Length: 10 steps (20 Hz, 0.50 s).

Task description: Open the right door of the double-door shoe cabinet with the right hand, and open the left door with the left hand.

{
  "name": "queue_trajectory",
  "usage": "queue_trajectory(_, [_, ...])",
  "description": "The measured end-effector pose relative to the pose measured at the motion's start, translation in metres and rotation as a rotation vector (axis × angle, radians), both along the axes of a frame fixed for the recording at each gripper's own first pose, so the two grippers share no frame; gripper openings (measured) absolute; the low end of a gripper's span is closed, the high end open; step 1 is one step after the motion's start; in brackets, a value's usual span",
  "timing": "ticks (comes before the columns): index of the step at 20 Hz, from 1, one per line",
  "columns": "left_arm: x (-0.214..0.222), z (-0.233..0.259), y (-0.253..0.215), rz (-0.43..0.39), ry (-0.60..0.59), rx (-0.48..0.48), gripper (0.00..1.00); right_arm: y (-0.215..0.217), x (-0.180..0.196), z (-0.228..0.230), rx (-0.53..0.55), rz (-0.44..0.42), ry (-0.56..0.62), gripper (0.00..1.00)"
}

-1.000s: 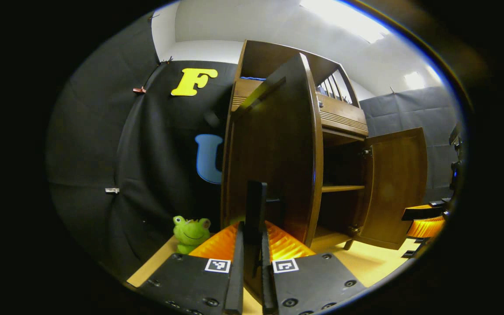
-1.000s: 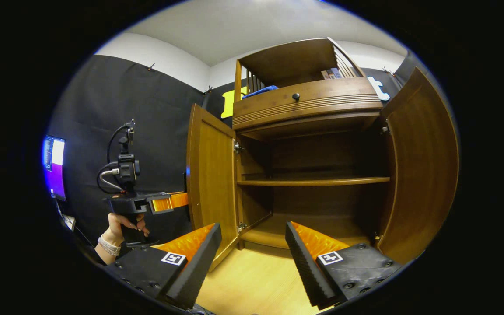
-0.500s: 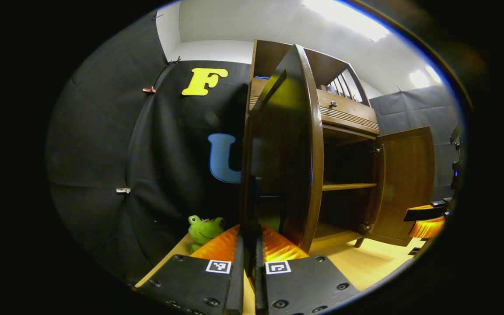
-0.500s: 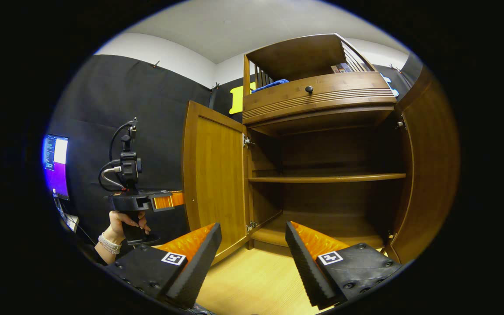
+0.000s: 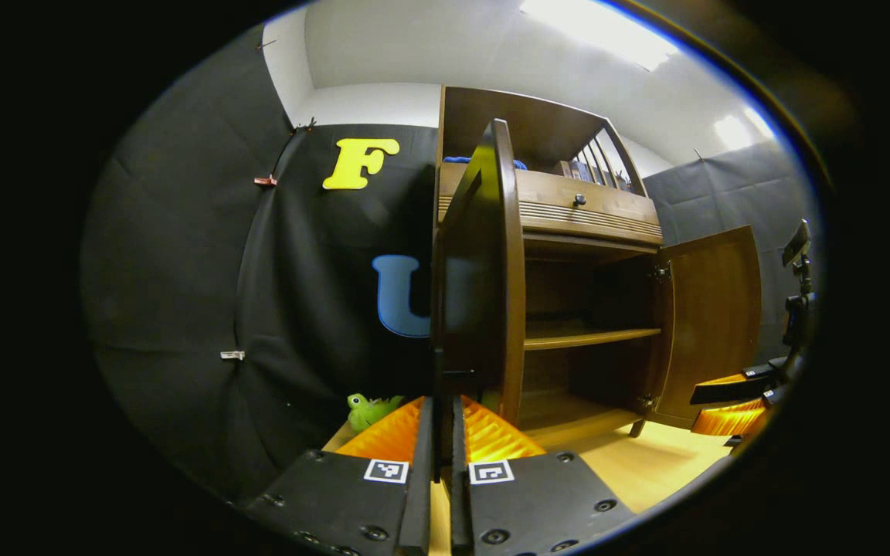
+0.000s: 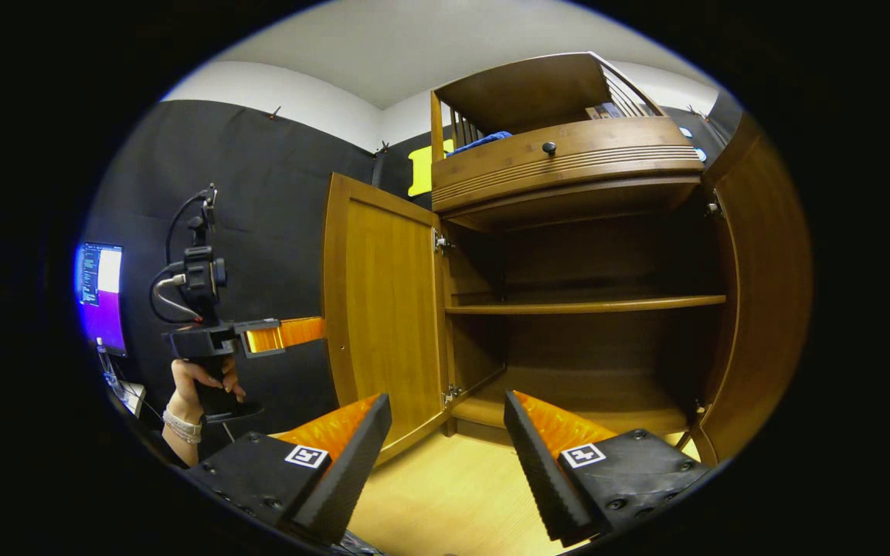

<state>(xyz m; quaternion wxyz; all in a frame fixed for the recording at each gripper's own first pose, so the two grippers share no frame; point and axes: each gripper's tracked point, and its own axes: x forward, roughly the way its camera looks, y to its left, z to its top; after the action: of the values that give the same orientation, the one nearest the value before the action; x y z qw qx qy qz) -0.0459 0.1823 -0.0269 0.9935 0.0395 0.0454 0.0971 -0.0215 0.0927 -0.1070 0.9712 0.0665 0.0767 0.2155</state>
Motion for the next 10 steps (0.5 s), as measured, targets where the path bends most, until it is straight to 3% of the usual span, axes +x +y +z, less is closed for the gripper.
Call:
queue_trajectory(5, [-0.025, 0.017, -0.011, 0.057, -0.012, -0.028, 0.14, -0.011, -0.008, 0.007, -0.003, -0.019, -0.004, 0.94])
queue_trajectory(10, [-0.038, 0.039, -0.055, -0.002, -0.067, -0.04, 0.18, -0.038, -0.012, 0.022, -0.025, -0.1, -0.037, 0.93])
